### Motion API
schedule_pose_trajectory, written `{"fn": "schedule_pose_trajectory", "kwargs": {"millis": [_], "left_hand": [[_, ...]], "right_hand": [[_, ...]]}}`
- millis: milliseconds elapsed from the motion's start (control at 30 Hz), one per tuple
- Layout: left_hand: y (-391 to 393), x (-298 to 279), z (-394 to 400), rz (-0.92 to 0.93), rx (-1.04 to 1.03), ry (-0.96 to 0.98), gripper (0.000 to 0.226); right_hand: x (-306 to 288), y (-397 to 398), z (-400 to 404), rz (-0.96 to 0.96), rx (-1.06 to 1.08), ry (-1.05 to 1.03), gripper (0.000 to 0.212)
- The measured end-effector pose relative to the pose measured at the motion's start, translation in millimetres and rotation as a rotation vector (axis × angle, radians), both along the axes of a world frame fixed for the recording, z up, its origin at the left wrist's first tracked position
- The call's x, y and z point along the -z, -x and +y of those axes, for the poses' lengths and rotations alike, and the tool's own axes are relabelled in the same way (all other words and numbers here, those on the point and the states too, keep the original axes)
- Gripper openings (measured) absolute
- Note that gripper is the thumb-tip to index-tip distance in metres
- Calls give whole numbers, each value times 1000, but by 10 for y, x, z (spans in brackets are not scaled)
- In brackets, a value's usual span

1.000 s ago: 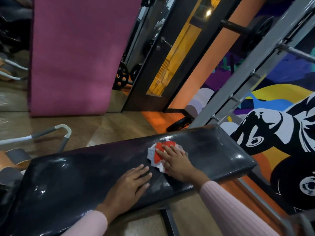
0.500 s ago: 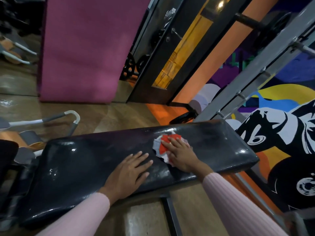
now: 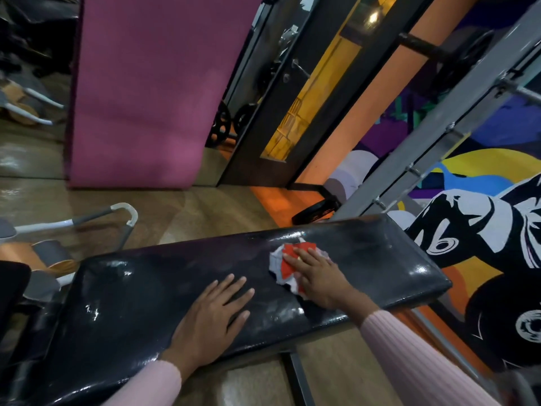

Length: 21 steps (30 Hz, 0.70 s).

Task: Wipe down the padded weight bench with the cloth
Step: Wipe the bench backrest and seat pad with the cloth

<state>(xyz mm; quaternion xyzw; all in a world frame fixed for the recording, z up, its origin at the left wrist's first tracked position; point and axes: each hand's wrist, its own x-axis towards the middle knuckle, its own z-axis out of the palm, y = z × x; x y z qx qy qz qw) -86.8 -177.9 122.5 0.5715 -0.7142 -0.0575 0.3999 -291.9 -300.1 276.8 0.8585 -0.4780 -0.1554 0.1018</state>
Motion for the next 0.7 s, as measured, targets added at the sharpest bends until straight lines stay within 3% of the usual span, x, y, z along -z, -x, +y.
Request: {"fn": "schedule_pose_trajectory", "kwargs": {"millis": [167,300,433,533,633,700], "left_hand": [[2,-7,3,-18,-4,-5,44],[-1,-23,-7,-16,3,-6,44],[-8,-11,-11,-11,-1,-8,44],[-15,-16,0,-7,1,-8,45],[-9,-30,8,-20,-1,-1,44],[-11,-43,8,-27,-5,3,44]], "right_hand": [[-94,-270,-486,-24,276,43,52],[123,-621,-349,-28,116,-5,51],[26,-269,-136,-19,-45,-69,53],[-130,-130,-320,2,73,-45,49],[-107,-407,-481,1,209,-8,51],[37,-662,-469,-6,193,-42,51]]}}
